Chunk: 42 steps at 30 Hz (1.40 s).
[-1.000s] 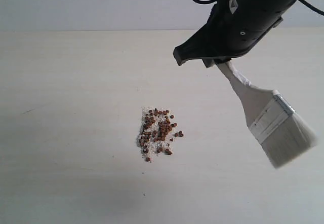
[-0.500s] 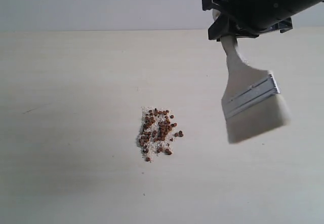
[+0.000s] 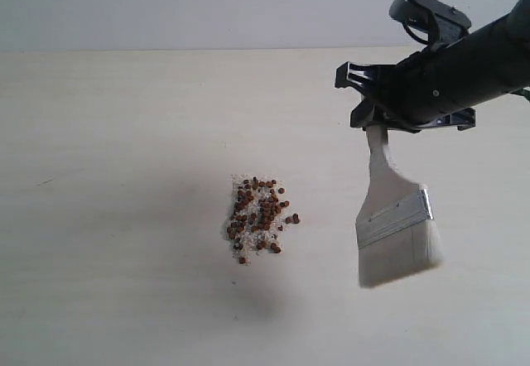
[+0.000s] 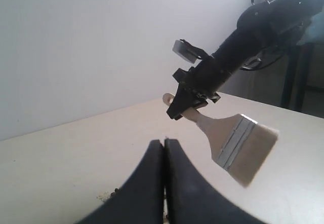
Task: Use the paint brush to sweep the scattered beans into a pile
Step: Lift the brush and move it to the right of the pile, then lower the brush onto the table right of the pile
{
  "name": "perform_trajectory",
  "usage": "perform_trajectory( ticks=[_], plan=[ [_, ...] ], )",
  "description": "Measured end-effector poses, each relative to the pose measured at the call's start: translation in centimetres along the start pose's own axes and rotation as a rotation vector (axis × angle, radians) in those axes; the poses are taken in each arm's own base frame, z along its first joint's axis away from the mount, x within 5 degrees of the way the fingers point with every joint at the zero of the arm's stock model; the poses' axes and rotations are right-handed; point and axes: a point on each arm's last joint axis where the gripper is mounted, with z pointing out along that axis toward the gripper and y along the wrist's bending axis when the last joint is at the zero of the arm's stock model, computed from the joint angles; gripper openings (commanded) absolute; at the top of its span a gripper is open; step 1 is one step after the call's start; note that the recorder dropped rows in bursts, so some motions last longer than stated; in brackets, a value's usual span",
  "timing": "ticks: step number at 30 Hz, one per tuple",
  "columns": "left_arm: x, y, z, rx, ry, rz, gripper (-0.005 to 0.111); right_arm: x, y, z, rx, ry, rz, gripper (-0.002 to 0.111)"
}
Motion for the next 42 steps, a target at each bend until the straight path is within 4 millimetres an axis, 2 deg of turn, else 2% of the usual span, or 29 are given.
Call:
perform_trajectory(
  ticks=[8,21,27,30,38,42],
  plan=[
    [0.0,0.0,0.0,0.000,0.000,0.000,0.000,0.5,-1.1,2.4,0.030,0.050,0.036,0.000],
    [0.0,0.0,0.0,0.000,0.000,0.000,0.000,1.4,-2.6,5.1,0.077,0.109,-0.001,0.000],
    [0.0,0.0,0.0,0.000,0.000,0.000,0.000,1.5,-3.1,5.7,0.098,0.100,-0.013,0.001],
    [0.0,0.0,0.0,0.000,0.000,0.000,0.000,1.5,-3.1,5.7,0.098,0.099,-0.030,0.008],
    [0.0,0.0,0.0,0.000,0.000,0.000,0.000,1.3,-3.2,5.7,0.105,0.084,-0.047,0.037],
    [0.0,0.0,0.0,0.000,0.000,0.000,0.000,1.2,-3.2,5.7,0.114,0.068,-0.060,0.042]
  ],
)
